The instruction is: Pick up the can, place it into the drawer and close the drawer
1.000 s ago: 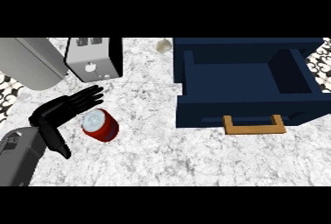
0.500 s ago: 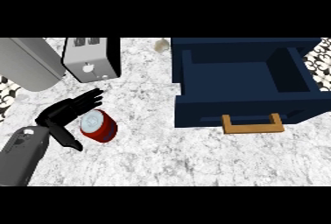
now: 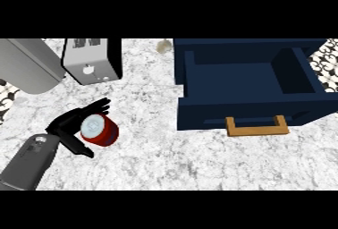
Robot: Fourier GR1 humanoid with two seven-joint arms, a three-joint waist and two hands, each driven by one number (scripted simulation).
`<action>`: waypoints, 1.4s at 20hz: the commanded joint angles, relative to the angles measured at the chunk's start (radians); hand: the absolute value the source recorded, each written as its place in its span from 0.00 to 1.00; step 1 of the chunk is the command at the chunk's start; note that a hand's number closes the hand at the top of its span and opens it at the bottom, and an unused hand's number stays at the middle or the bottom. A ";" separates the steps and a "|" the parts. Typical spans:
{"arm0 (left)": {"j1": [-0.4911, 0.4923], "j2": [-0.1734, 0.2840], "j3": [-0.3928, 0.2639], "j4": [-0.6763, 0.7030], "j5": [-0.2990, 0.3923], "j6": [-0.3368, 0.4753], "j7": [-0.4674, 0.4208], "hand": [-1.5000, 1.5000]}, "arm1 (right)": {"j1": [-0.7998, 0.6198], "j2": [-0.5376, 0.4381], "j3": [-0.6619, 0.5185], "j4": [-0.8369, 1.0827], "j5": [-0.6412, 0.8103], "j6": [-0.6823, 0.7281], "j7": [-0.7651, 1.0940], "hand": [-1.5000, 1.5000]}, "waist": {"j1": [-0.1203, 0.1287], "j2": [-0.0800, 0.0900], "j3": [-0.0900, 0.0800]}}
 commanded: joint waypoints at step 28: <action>-0.001 -0.194 0.250 0.108 0.296 0.277 -0.008 1.00 | 0.040 0.031 -0.056 -0.022 -0.047 0.014 0.047 0.00 | 0.058 -0.017 0.003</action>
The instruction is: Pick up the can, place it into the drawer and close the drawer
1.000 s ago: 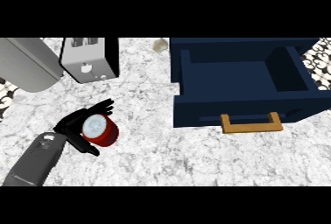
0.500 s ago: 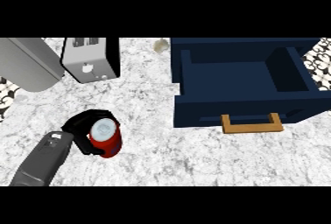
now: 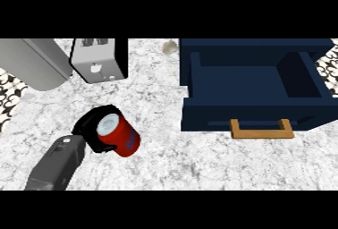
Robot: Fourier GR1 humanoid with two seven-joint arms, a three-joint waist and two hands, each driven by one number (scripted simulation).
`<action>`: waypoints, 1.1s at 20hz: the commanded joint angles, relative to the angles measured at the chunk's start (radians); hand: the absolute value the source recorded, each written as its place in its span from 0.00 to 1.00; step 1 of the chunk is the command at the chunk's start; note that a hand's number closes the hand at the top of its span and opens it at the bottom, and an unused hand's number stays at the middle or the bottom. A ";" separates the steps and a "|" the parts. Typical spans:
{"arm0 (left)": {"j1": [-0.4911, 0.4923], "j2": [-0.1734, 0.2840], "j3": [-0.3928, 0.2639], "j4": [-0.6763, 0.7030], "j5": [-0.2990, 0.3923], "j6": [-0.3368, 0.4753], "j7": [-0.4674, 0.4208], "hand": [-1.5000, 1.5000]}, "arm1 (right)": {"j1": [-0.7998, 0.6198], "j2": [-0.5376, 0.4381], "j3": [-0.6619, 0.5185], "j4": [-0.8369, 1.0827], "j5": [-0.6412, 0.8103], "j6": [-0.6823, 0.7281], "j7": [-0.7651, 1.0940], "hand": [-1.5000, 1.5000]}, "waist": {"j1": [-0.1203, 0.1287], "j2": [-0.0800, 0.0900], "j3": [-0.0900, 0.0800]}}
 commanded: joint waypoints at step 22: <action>0.078 -0.223 -0.076 -0.965 0.191 0.832 0.447 1.00 | -0.002 0.022 -0.006 -0.108 -0.014 -0.067 0.092 0.00 | 0.012 -0.007 0.002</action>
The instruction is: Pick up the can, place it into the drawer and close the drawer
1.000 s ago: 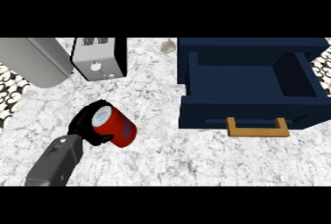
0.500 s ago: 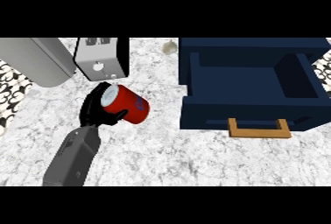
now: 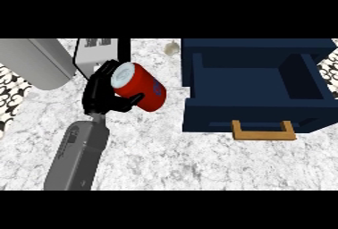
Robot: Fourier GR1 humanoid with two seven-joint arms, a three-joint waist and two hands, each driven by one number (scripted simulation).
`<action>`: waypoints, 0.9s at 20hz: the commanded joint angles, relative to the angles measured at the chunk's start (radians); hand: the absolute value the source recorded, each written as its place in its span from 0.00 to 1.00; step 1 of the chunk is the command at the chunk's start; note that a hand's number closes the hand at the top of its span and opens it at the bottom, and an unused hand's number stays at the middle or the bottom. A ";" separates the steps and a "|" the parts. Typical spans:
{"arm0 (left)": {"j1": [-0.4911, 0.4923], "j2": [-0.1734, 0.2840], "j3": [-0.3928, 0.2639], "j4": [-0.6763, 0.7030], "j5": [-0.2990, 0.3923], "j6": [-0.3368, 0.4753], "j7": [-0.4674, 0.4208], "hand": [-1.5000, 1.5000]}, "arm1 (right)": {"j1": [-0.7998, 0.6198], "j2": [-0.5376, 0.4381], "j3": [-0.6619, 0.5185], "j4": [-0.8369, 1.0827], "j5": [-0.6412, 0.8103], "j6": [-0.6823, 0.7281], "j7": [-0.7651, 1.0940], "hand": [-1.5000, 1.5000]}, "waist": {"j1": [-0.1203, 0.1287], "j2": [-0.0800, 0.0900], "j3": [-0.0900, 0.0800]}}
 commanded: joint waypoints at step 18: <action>-0.386 -0.008 -0.207 -0.078 -0.015 0.413 0.302 1.00 | -0.054 0.014 0.017 0.019 0.023 0.004 -0.003 0.00 | -0.029 0.011 -0.001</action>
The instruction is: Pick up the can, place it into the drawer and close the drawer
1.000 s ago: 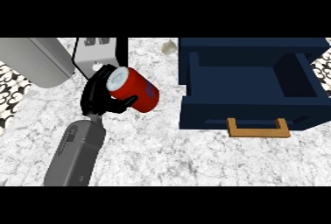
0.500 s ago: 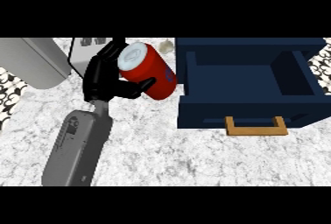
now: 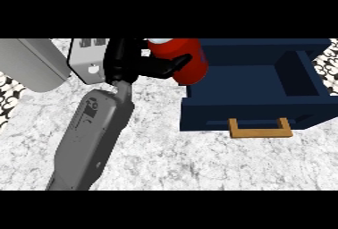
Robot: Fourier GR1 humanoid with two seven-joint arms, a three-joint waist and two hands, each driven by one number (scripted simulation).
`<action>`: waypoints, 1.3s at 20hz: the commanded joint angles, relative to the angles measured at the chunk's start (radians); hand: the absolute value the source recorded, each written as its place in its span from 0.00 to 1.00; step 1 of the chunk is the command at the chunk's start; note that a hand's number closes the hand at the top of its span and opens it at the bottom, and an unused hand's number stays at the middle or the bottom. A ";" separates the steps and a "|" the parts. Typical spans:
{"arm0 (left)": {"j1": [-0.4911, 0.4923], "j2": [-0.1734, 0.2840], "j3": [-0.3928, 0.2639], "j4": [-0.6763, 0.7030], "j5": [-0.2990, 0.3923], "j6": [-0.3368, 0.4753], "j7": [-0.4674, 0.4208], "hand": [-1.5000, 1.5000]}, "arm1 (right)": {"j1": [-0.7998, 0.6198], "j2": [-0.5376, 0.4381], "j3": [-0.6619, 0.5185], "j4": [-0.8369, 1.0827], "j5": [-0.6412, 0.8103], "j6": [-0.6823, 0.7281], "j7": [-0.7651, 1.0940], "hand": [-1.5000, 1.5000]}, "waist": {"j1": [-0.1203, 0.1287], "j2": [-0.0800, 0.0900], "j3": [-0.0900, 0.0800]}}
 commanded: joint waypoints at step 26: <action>-0.532 -0.001 -0.141 0.644 0.328 0.140 -0.195 1.00 | -0.036 0.002 0.020 -0.005 0.002 0.003 0.022 0.00 | -0.039 0.010 0.001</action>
